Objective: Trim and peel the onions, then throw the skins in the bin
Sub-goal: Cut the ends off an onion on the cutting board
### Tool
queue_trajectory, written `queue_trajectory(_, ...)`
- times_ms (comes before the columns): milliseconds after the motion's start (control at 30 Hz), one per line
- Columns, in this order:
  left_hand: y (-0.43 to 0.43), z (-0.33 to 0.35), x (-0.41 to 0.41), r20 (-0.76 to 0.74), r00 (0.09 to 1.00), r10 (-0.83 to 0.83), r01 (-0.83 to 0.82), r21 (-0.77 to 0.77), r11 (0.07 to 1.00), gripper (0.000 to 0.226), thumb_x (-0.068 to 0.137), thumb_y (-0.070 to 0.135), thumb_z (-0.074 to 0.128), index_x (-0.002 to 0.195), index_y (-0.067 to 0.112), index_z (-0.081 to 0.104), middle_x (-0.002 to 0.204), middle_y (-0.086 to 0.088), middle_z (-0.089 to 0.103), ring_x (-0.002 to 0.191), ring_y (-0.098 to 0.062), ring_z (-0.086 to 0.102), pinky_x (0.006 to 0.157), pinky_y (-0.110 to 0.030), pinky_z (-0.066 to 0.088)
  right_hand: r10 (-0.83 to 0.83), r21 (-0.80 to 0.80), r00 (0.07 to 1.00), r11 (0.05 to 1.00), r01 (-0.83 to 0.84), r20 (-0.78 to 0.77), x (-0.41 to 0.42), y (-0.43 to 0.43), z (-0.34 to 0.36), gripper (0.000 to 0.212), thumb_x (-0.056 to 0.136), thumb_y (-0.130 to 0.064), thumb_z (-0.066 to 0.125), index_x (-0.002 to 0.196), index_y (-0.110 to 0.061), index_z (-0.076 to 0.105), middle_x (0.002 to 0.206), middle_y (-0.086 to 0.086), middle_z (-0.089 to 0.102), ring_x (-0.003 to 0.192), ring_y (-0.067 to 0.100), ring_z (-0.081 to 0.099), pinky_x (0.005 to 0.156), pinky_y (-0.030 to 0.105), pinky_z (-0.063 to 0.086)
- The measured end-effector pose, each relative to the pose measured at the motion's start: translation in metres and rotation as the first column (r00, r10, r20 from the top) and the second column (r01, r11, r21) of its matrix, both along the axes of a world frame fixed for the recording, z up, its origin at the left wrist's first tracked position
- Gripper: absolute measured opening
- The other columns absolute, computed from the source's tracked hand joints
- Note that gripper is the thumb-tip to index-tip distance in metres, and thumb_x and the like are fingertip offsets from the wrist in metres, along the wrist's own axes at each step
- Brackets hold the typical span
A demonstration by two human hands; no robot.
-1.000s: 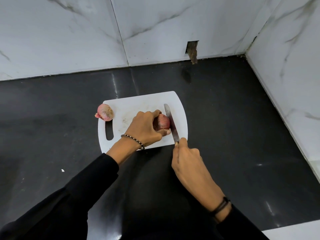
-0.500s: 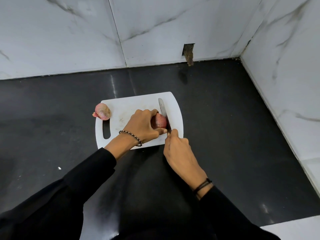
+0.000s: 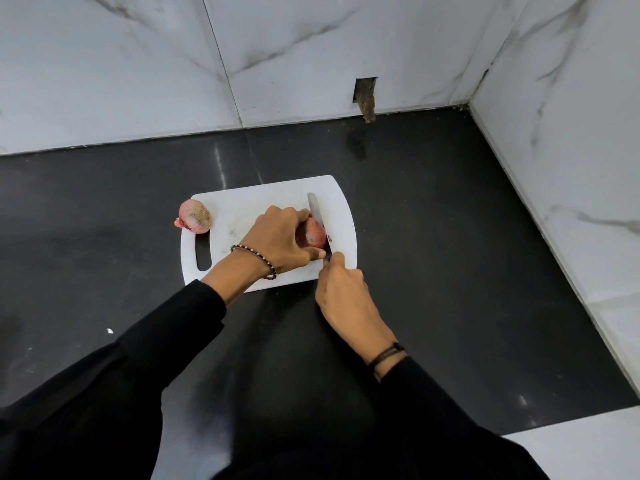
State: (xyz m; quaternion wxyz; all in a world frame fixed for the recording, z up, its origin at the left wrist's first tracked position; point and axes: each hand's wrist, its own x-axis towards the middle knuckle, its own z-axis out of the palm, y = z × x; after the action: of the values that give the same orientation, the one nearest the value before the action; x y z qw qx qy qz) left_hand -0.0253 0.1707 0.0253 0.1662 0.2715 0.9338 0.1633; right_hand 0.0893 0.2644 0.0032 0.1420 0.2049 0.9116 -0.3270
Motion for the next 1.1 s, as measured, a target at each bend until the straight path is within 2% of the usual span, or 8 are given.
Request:
queue_trajectory(167, 0.000, 0.000, 0.003, 0.000, 1.000, 0.030, -0.030, -0.003, 1.000, 0.072, 0.080, 0.047, 0.075, 0.138, 0.012, 0.050, 0.122, -0.010, 0.064, 0.109, -0.027, 0.058, 0.094, -0.033, 0.048, -0.005, 0.037, 0.999, 0.999, 0.004, 0.042, -0.002, -0.005, -0.001, 0.024, 0.109, -0.023, 0.039, 0.130, -0.012, 0.039, 0.117, 0.015, 0.056, 0.103, 0.032, 0.064, 0.087, 0.044, 0.057)
queue_trajectory(400, -0.008, 0.000, 0.000, 0.036, 0.998, 0.052, -0.053, 0.020, 0.998, 0.073, 0.078, 0.048, 0.076, 0.137, 0.013, 0.051, 0.119, -0.009, 0.065, 0.104, -0.025, 0.060, 0.090, -0.030, 0.048, -0.046, 0.175, 0.993, 0.984, 0.027, 0.108, 0.021, -0.017, -0.010, 0.025, 0.110, -0.022, 0.035, 0.133, -0.013, 0.035, 0.110, 0.011, 0.063, 0.098, 0.029, 0.067, 0.070, 0.037, 0.047)
queue_trajectory(500, -0.013, -0.002, 0.002, 0.039, 0.997, 0.073, -0.074, 0.031, 0.997, 0.072, 0.076, 0.048, 0.078, 0.134, 0.013, 0.053, 0.115, -0.008, 0.066, 0.103, -0.026, 0.061, 0.091, -0.031, 0.049, 0.007, 0.304, 0.997, 0.952, -0.031, 0.081, 0.020, -0.020, -0.012, 0.024, 0.109, -0.015, 0.036, 0.133, -0.012, 0.035, 0.106, 0.008, 0.065, 0.087, 0.023, 0.067, 0.065, 0.033, 0.043)
queue_trajectory(667, -0.018, -0.005, 0.015, 0.006, 0.994, 0.111, -0.111, 0.076, 0.991, 0.070, 0.076, 0.044, 0.079, 0.133, 0.010, 0.053, 0.116, -0.010, 0.067, 0.106, -0.028, 0.062, 0.095, -0.034, 0.050, 0.081, 0.408, 0.995, 0.908, -0.097, 0.057, 0.025, -0.022, -0.013, 0.020, 0.110, -0.018, 0.036, 0.129, -0.010, 0.038, 0.103, 0.006, 0.069, 0.091, 0.020, 0.072, 0.064, 0.030, 0.043)
queue_trajectory(733, -0.021, -0.007, 0.018, 0.005, 0.992, 0.128, -0.128, 0.112, 0.985, 0.069, 0.076, 0.043, 0.079, 0.132, 0.011, 0.053, 0.117, -0.009, 0.067, 0.106, -0.027, 0.062, 0.095, -0.032, 0.050, 0.062, 0.335, 0.996, 0.939, -0.080, 0.063, 0.023, -0.018, -0.010, 0.022, 0.109, -0.017, 0.037, 0.130, -0.010, 0.037, 0.107, 0.009, 0.067, 0.093, 0.024, 0.070, 0.065, 0.032, 0.042)
queue_trajectory(833, -0.026, -0.009, 0.023, 0.021, 0.989, 0.145, -0.147, 0.180, 0.973, 0.066, 0.076, 0.042, 0.080, 0.129, 0.014, 0.054, 0.115, -0.007, 0.067, 0.105, -0.024, 0.063, 0.094, -0.031, 0.050, -0.026, 0.077, 0.999, 0.997, 0.024, 0.024, 0.026, -0.004, -0.002, 0.023, 0.110, -0.025, 0.032, 0.124, -0.009, 0.040, 0.111, 0.016, 0.060, 0.097, 0.034, 0.064, 0.072, 0.040, 0.046)
queue_trajectory(933, -0.033, -0.011, 0.025, 0.032, 0.986, 0.161, -0.164, 0.227, 0.960, 0.068, 0.072, 0.043, 0.083, 0.128, 0.017, 0.054, 0.117, -0.004, 0.066, 0.106, -0.022, 0.063, 0.094, -0.035, 0.052, -0.165, -0.153, 0.983, 0.977, 0.151, -0.084, 0.036, 0.010, 0.004, 0.029, 0.110, -0.037, 0.029, 0.106, -0.012, 0.045, 0.099, 0.013, 0.058, 0.074, 0.026, 0.061, 0.071, 0.047, 0.057)
queue_trajectory(1100, -0.044, -0.011, 0.024, 0.011, 0.983, 0.183, -0.183, 0.157, 0.970, 0.075, 0.063, 0.050, 0.086, 0.123, 0.026, 0.047, 0.117, 0.000, 0.064, 0.103, -0.021, 0.063, 0.087, -0.039, 0.054, -0.262, -0.226, 0.955, 0.947, 0.227, -0.138, 0.048, 0.020, 0.009, 0.030, 0.109, -0.042, 0.029, 0.095, -0.018, 0.043, 0.088, 0.008, 0.056, 0.070, 0.024, 0.060, 0.069, 0.052, 0.058)
